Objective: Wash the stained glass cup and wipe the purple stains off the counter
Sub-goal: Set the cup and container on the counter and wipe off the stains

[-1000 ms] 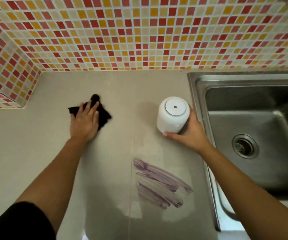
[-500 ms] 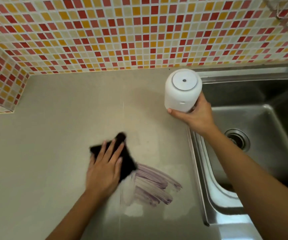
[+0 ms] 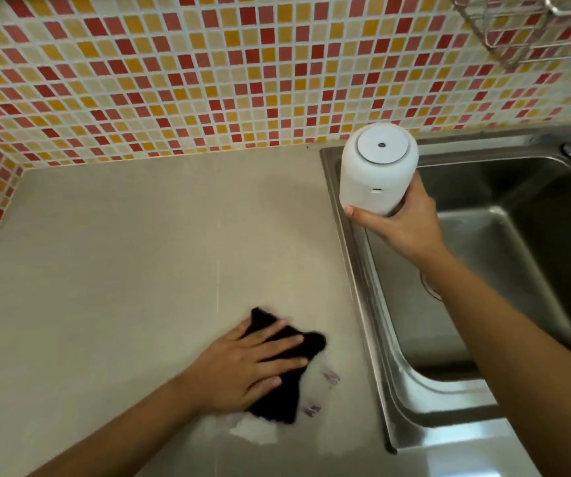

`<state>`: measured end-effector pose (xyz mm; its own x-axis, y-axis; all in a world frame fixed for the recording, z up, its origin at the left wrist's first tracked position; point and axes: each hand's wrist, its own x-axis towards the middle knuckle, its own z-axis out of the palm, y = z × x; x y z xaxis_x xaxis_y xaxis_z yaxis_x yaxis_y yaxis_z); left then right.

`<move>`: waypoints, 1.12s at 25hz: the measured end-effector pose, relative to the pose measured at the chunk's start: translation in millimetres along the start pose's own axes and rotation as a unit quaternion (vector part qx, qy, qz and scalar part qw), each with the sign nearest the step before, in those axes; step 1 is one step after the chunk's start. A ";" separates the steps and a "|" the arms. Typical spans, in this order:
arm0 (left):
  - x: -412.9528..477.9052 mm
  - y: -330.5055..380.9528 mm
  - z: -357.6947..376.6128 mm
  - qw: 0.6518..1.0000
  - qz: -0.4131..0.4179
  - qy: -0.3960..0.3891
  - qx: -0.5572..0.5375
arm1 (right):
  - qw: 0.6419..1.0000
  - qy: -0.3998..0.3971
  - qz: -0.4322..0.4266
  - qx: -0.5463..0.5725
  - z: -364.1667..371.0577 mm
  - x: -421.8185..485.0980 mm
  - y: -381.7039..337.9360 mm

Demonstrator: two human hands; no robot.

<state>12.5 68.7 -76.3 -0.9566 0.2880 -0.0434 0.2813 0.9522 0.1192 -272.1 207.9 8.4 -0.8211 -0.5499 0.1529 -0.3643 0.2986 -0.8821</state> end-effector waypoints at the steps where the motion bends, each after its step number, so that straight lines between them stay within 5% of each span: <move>1: -24.9 -4.9 1.7 0.999 -0.039 0.007 -0.005 | 1.000 -0.004 0.001 0.002 -3.0 0.2 2.9; 4: -26.3 -51.2 -7.1 0.972 -0.232 0.025 -0.010 | 1.000 0.004 0.012 0.019 -5.1 -1.3 9.6; 8: 91.6 -124.2 -22.1 0.909 -0.410 0.052 -0.048 | 0.999 0.017 0.022 0.044 2.1 -4.0 10.1; 10: 150.7 -132.0 -23.1 0.906 -0.419 0.037 -0.054 | 0.999 0.026 0.018 0.044 4.1 -2.7 6.2; 13: 176.9 -83.5 -15.5 0.955 -0.296 0.022 -0.027 | 0.998 0.041 0.008 0.042 1.3 3.6 -1.7; 17: 63.6 3.8 4.8 0.988 -0.149 0.039 -0.020 | 0.999 0.028 0.001 0.032 -4.7 6.2 -2.6; 22: -50.3 -48.3 -4.1 0.922 -0.384 0.043 -0.041 | 0.999 -0.009 0.024 0.035 -4.4 4.1 11.3; 26: 23.9 -166.5 -30.5 0.835 -0.543 0.070 -0.062 | 0.998 -0.015 0.039 0.052 14.7 0.7 11.5; 28: 71.2 -184.6 -32.5 0.847 -0.527 0.045 -0.055 | 0.998 -0.017 0.041 0.054 28.4 -0.9 8.7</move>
<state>-109.9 -89.9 -69.2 -0.6759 -0.7289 -0.1085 -0.7359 0.6596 0.1531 -262.1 188.8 -12.1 -0.8302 -0.5536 0.0658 -0.2462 0.2581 -0.9342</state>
